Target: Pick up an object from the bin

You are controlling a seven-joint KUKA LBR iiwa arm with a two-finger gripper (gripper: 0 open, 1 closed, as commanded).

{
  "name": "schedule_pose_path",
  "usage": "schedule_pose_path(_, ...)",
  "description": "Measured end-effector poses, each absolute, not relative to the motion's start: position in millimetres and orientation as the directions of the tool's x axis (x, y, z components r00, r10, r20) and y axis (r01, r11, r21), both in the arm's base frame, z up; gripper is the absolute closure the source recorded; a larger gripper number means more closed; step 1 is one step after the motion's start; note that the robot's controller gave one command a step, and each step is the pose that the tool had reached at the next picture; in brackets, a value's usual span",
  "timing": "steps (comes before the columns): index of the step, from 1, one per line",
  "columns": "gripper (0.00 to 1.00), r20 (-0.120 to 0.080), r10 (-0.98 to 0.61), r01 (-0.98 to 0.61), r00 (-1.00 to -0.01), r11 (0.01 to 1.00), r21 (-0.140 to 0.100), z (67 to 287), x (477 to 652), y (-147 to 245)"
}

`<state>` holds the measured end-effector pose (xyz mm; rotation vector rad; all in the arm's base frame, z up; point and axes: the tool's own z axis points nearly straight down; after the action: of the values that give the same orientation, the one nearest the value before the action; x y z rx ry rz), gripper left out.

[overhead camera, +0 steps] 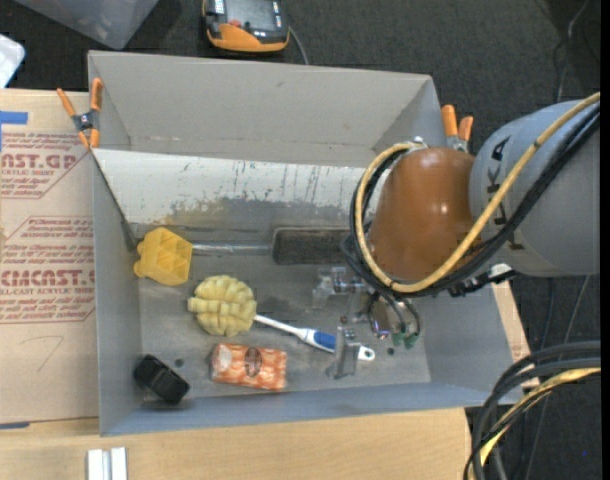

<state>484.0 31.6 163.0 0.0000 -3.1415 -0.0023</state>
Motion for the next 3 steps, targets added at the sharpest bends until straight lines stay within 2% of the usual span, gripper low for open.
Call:
schedule_pose_path(1, 1.0, 0.0, 0.0, 0.0, -1.0, 1.0, 0.001, 163, 484.0, 32)
schedule_pose_path(2, 1.0, 0.0, 0.0, 0.0, -1.0, 1.0, 0.001, 163, 484.1, 32)
schedule_pose_path(3, 1.0, -0.001, -0.035, -0.035, -0.999, 0.999, 0.002, 150, 497.5, 46)
